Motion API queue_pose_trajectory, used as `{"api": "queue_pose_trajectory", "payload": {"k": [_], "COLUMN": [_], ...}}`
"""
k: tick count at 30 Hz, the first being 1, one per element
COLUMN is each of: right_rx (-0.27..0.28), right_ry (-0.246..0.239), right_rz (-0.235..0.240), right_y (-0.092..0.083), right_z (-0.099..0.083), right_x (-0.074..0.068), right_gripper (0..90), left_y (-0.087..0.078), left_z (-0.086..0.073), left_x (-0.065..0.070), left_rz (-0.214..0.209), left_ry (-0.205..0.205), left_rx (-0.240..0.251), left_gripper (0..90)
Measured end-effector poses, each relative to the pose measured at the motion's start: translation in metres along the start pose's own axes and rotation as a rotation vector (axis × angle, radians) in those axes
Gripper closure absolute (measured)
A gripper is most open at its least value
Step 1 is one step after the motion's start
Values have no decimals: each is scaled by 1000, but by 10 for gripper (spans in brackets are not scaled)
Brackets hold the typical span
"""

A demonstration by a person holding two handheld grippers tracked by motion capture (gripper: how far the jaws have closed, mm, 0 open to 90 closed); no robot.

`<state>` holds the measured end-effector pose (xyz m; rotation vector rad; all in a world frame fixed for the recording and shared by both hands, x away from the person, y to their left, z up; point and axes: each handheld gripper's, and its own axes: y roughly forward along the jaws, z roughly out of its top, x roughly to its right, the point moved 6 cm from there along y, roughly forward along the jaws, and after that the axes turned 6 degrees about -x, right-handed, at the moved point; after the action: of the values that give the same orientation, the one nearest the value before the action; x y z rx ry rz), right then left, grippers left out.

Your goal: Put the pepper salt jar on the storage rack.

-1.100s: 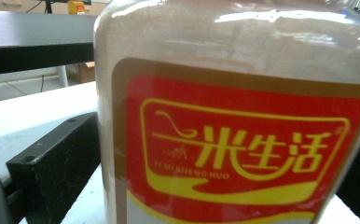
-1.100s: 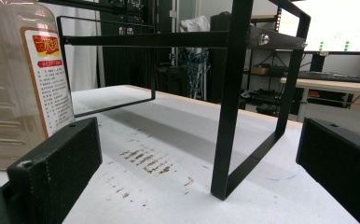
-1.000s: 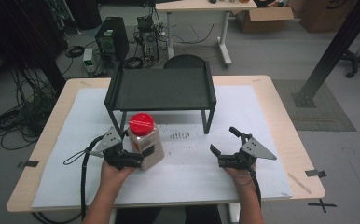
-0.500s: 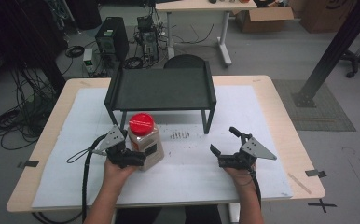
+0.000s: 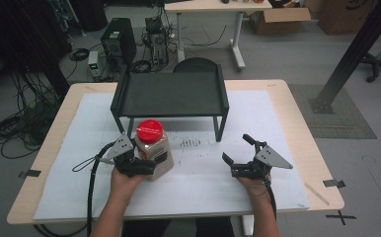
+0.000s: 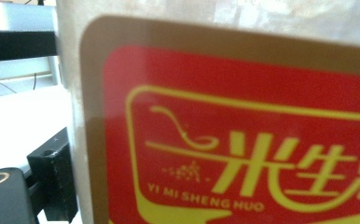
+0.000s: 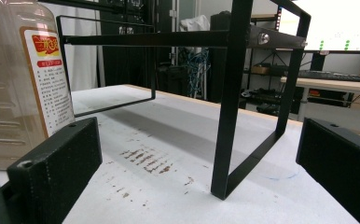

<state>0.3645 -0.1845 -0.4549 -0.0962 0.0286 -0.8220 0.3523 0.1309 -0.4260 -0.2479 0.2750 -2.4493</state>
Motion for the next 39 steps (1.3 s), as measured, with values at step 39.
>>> {"api": "queue_pose_trajectory", "payload": {"k": [39], "right_rx": [0], "right_ry": [-1], "right_rz": [0], "right_y": [0], "right_z": [0], "right_x": [0], "right_gripper": [0], "left_y": [-5], "left_z": [-2], "left_x": [2], "left_rz": [19], "left_ry": [23], "left_rx": [62], "left_gripper": [228]}}
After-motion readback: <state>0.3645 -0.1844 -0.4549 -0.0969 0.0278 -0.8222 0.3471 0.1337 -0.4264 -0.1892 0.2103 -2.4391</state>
